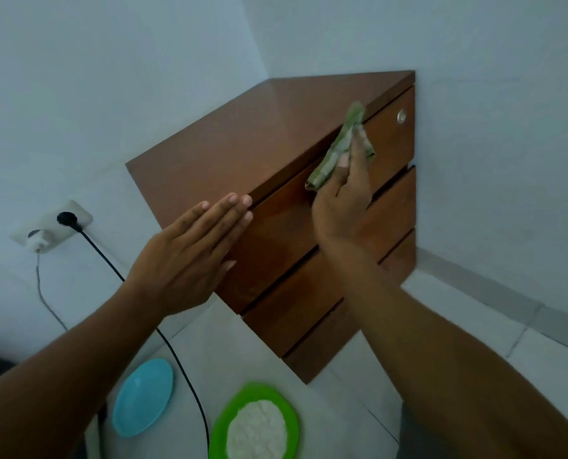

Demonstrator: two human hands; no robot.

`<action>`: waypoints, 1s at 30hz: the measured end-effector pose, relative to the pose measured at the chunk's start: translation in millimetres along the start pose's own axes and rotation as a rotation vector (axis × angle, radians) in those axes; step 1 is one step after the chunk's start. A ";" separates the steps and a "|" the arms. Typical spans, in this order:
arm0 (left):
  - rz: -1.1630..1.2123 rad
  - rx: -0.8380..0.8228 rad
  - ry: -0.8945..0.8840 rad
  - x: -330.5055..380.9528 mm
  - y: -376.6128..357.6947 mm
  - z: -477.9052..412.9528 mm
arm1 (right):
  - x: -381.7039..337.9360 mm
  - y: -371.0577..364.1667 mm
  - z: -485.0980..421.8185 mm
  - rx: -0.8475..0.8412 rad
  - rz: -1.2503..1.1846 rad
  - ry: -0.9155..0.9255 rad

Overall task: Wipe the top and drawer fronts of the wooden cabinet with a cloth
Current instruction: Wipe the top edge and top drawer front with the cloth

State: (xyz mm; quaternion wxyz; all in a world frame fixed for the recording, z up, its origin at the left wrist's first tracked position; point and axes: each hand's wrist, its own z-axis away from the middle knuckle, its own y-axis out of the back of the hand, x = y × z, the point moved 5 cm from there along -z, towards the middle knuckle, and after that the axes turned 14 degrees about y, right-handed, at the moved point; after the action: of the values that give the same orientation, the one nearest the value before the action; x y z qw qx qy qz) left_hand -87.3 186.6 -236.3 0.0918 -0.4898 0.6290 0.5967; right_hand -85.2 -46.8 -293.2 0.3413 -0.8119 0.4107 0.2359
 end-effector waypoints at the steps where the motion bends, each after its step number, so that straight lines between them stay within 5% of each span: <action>1: -0.001 -0.004 0.012 -1.6 1.5 5.5 | -15.0 -4.2 26.3 -0.083 -0.029 0.047; 6: -0.015 -0.012 0.027 -7.6 7.8 18.1 | -34.9 -36.5 89.0 -0.364 -0.011 0.140; 19: -0.116 -0.038 -0.012 12.9 4.5 -48.1 | 49.7 -39.7 -32.6 -0.143 0.210 0.049; 30: -0.151 -0.110 -0.051 37.8 3.8 -118.1 | 122.5 -20.4 -95.7 -0.120 0.219 -0.128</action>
State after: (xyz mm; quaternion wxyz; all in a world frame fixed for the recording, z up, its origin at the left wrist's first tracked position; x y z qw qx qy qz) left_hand -53.7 67.5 -228.3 0.1258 -0.5247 0.5540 0.6340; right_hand 9.0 -171.6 -304.4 0.2900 -0.7645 0.4593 0.3471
